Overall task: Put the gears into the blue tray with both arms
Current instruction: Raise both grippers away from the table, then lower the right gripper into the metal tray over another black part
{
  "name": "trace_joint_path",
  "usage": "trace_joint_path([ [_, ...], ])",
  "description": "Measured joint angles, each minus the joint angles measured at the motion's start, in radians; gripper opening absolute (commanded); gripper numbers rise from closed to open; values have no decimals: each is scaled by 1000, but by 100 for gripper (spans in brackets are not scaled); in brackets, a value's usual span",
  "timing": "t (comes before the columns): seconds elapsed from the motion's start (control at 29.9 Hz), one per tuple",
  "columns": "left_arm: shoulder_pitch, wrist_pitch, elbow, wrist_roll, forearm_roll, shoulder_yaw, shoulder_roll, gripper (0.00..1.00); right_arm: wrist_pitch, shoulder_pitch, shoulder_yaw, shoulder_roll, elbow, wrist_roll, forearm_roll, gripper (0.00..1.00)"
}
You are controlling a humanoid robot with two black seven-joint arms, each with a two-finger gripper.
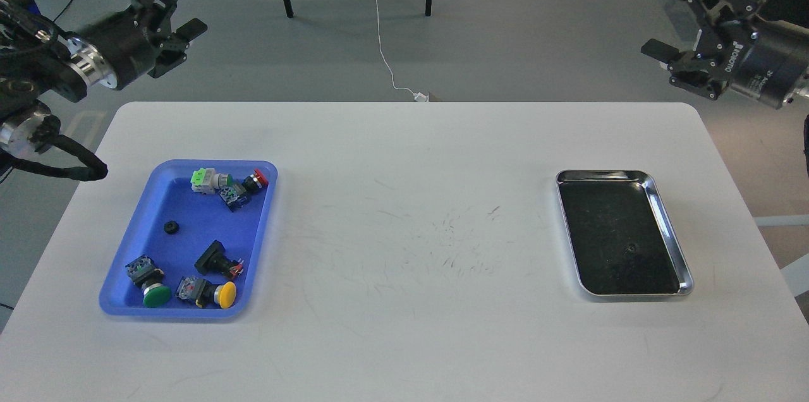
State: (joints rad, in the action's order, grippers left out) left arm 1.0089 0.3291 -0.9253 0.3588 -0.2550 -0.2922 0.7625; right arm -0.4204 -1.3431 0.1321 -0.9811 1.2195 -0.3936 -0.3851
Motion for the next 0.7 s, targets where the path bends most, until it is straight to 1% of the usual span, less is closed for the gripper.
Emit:
trace_joint_path([
  [0.13, -27, 19, 16, 0, 205, -47, -35, 98, 5, -182, 248, 106, -3, 2, -183, 98],
  [0.33, -53, 21, 24, 2, 471, -80, -81, 98, 8, -314, 497, 282, -48, -3, -394, 98],
  [0.5, -98, 21, 50, 2, 564, -144, -132, 98, 28, -359, 681, 413, -103, -11, -599, 97],
  [0.6, -138, 22, 71, 2, 570, -194, -165, 98, 49, -352, 769, 466, -110, -13, -629, 94],
  [0.7, -156, 22, 88, -2, 570, -227, -182, 98, 105, -304, 861, 504, -127, -13, -632, 89],
])
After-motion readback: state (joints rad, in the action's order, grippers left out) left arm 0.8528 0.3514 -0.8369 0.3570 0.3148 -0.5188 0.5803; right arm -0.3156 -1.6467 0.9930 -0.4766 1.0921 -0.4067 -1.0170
